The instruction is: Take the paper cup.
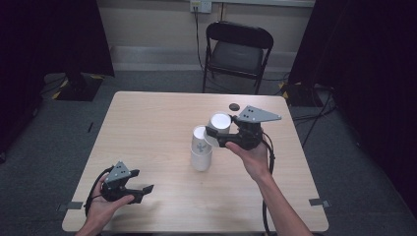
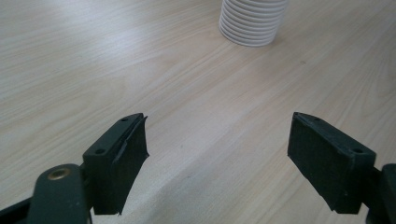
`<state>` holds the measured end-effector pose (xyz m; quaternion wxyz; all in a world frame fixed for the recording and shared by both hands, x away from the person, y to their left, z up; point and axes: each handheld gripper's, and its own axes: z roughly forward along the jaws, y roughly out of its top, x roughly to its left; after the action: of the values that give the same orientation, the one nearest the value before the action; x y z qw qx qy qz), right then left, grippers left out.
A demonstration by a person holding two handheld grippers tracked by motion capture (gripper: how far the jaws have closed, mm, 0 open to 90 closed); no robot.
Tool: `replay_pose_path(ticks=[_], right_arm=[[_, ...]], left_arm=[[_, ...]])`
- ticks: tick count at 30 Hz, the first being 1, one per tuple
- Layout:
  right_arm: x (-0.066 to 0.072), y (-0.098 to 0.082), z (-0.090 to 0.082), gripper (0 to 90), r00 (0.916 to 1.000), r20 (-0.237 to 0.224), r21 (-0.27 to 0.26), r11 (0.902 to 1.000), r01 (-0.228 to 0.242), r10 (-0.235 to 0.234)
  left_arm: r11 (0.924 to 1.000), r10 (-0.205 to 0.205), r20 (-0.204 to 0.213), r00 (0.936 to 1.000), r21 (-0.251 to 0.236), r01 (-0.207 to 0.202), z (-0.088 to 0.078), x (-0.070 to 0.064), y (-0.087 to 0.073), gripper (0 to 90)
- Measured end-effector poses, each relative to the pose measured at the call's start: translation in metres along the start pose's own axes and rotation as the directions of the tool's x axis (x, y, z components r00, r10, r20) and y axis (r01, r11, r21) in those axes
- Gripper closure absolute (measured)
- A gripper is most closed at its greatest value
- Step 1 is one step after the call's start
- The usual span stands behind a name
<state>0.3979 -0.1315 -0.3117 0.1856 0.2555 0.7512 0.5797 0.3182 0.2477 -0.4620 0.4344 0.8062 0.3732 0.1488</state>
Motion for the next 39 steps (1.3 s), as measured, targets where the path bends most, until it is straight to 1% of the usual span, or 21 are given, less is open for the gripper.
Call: replay_pose_path(ticks=[3,6,7,9,10,12,13,14,16,18,20,22,28,29,30,31,33,34,36,38,39], right_arm=[[0.001,-0.002,-0.007,33.3,1.0,0.005,-0.001,1.0,-0.004,0.004],[0.0,-0.006,-0.012,33.4,0.9999,0.009,0.008,0.9999,-0.011,0.011],[0.0,-0.008,-0.014,33.4,0.9998,0.012,0.01,0.9998,-0.015,0.015],[-0.003,-0.017,-0.017,33.4,0.9994,0.018,0.018,0.9993,-0.031,0.031],[-0.003,-0.017,-0.017,33.4,0.9994,0.018,0.018,0.9993,-0.031,0.031],[-0.003,-0.023,-0.02,33.4,0.9988,0.02,0.024,0.9987,-0.046,0.045],[-0.004,-0.03,-0.022,33.4,0.9979,0.02,0.029,0.9976,-0.062,0.061],[-0.004,-0.03,-0.022,33.4,0.9979,0.02,0.029,0.9976,-0.062,0.061],[-0.004,-0.036,-0.024,33.4,0.9965,0.02,0.034,0.9961,-0.081,0.081],[-0.003,-0.043,-0.026,33.4,0.9956,0.021,0.043,0.9949,-0.092,0.091],[-0.002,-0.049,-0.027,33.4,0.9946,0.02,0.053,0.9934,-0.102,0.101],[-0.001,-0.055,-0.028,33.4,0.9938,0.022,0.063,0.9919,-0.11,0.109],[0.002,-0.072,-0.027,33.5,0.9881,0.0,0.075,0.9853,-0.153,0.154],[0.003,-0.073,-0.026,33.4,0.9869,-0.002,0.078,0.9839,-0.16,0.161],[0.003,-0.074,-0.025,33.4,0.9865,-0.006,0.084,0.9831,-0.163,0.164],[0.005,-0.074,-0.021,33.4,0.9866,-0.019,0.1,0.9821,-0.159,0.162],[0.006,-0.074,-0.02,33.4,0.987,-0.023,0.106,0.9821,-0.156,0.159],[0.008,-0.073,-0.018,33.4,0.9874,-0.027,0.109,0.9823,-0.152,0.156],[0.012,-0.071,-0.016,33.4,0.987,-0.039,0.12,0.9813,-0.15,0.156],[0.016,-0.071,-0.013,33.4,0.9874,-0.051,0.125,0.9818,-0.143,0.15],[0.019,-0.071,-0.012,33.4,0.9867,-0.06,0.122,0.9822,-0.143,0.151]], left_arm=[[1.0,-0.008,-0.004,1.0,-0.004,0.008,0.002,-0.001,0.0,19.6],[0.9998,0.005,-0.004,1.0,-0.017,-0.005,0.002,-0.002,0.001,19.6],[0.9997,-0.002,-0.001,1.0,-0.026,0.001,0.002,-0.003,0.001,19.6],[0.9981,-0.041,0.026,0.9988,-0.044,0.042,0.002,-0.003,0.001,19.6],[0.9971,-0.049,0.024,0.9985,-0.056,0.05,0.002,-0.003,0.001,19.6],[0.9958,-0.055,0.026,0.9982,-0.072,0.057,0.002,-0.003,0.002,19.6],[0.9945,-0.066,0.033,0.9973,-0.08,0.068,0.001,-0.004,0.002,19.7],[0.9934,-0.071,0.041,0.9966,-0.087,0.075,0.0,-0.004,0.003,19.7],[0.992,-0.072,0.036,0.9968,-0.101,0.075,-0.001,-0.005,0.003,19.6],[0.9936,-0.055,0.025,0.9982,-0.097,0.057,0.0,-0.006,0.003,19.7],[0.9948,-0.039,0.034,0.9987,-0.093,0.042,0.001,-0.008,0.004,22.0],[0.9954,-0.02,0.033,0.9993,-0.093,0.023,0.001,-0.012,0.006,21.9],[0.9944,0.01,0.057,0.9983,-0.105,-0.004,0.01,-0.026,0.017,22.0],[0.9944,0.015,0.064,0.9978,-0.106,-0.008,0.012,-0.028,0.02,21.9],[0.9934,-0.001,0.086,0.9963,-0.114,0.01,0.014,-0.029,0.022,21.8],[0.993,-0.013,0.097,0.9952,-0.115,0.025,0.017,-0.031,0.025,21.5],[0.9932,0.009,0.082,0.9966,-0.116,0.001,0.022,-0.035,0.033,21.4],[0.9924,0.023,0.084,0.9962,-0.122,-0.012,0.025,-0.037,0.037,21.3],[0.9904,0.026,0.092,0.9954,-0.138,-0.013,0.032,-0.042,0.043,21.5],[0.9908,0.054,0.096,0.9939,-0.129,-0.042,0.041,-0.048,0.047,21.8],[0.9903,0.067,0.105,0.9922,-0.128,-0.053,0.045,-0.052,0.049,21.8]])
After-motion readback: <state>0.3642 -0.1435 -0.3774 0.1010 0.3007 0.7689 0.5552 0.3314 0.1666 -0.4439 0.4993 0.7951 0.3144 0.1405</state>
